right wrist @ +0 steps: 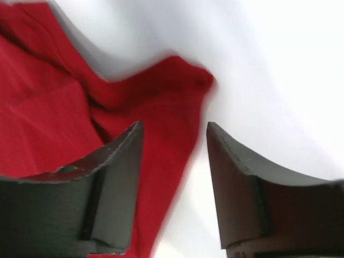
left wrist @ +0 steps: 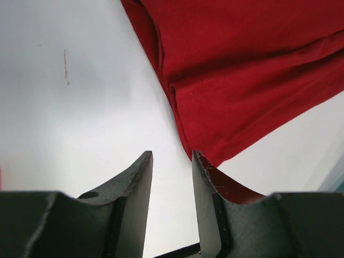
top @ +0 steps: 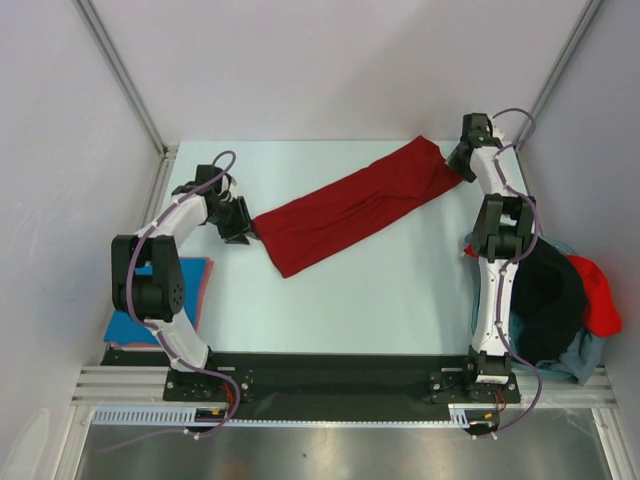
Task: Fold and stack the t-shirts
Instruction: Fold the tshirt
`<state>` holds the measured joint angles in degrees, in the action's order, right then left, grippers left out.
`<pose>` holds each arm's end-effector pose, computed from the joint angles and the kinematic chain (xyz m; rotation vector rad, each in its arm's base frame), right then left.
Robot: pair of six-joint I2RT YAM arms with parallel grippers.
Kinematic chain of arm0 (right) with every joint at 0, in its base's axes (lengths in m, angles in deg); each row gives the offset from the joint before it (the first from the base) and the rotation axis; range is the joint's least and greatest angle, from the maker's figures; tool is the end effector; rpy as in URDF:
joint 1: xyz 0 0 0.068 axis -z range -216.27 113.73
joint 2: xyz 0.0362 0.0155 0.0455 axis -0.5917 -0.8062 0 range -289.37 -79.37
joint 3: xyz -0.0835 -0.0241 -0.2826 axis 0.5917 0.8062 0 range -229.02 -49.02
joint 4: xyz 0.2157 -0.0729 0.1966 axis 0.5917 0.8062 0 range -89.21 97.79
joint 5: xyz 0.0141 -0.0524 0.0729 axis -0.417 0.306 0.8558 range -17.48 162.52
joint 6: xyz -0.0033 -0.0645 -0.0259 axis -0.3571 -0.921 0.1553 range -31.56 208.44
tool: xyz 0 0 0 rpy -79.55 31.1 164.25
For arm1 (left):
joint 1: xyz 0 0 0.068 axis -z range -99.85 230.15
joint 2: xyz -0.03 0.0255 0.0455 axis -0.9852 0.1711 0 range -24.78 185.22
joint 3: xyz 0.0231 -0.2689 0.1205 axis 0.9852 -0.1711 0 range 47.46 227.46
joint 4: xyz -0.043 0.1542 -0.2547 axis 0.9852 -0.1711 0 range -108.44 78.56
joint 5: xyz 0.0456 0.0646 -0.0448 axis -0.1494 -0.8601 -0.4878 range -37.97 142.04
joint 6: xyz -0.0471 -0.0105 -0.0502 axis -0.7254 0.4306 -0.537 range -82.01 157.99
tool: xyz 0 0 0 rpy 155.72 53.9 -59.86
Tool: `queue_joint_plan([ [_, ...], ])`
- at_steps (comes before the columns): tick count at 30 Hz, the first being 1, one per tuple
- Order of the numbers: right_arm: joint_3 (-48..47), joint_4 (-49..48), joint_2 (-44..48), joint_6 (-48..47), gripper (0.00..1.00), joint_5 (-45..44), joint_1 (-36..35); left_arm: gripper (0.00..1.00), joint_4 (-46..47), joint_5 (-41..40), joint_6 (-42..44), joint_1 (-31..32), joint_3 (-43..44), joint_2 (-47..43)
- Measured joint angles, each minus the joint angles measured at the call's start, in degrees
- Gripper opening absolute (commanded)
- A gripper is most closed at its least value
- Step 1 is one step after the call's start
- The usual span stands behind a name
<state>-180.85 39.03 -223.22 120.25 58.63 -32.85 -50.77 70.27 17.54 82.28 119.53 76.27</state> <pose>0.6255 -0.0510 0.1830 0.8315 2.2670 -0.0711 0.4012 -0.0327 0.1905 -0.3584 2.7617 -0.5423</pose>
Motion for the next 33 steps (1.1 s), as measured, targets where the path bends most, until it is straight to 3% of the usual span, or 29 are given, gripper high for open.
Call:
queue_joint_plan([
  [5, 13.6, 3.0, 10.6, 0.7, 0.61, 1.7, 0.1, 0.41, 0.5, 0.0, 0.0, 0.4, -0.2, -2.5],
  [9, 32.4, 0.3, 25.7, 2.9, 0.62, 7.9, -1.4, 0.41, 1.6, 0.1, 0.0, 0.7, -2.6, -5.5],
  [14, 52.5, -12.6, 39.8, 9.4, 0.63, 18.4, -12.0, 0.41, 2.3, 0.2, -0.2, 1.0, -9.0, -12.0],
  [18, 62.1, -23.9, 41.0, 15.6, 0.63, 25.9, -25.0, 0.42, 2.4, 0.2, -0.3, 1.1, -14.5, -18.0],
  [22, 65.7, -31.3, 39.1, 21.0, 0.63, 30.6, -35.0, 0.43, 2.7, 0.1, -0.6, 1.1, -19.6, -23.8],
  [33, 69.1, -46.4, 32.8, 37.9, 0.58, 29.2, -46.3, 0.45, 2.7, -0.1, -2.8, 1.1, -27.4, -37.9],
])
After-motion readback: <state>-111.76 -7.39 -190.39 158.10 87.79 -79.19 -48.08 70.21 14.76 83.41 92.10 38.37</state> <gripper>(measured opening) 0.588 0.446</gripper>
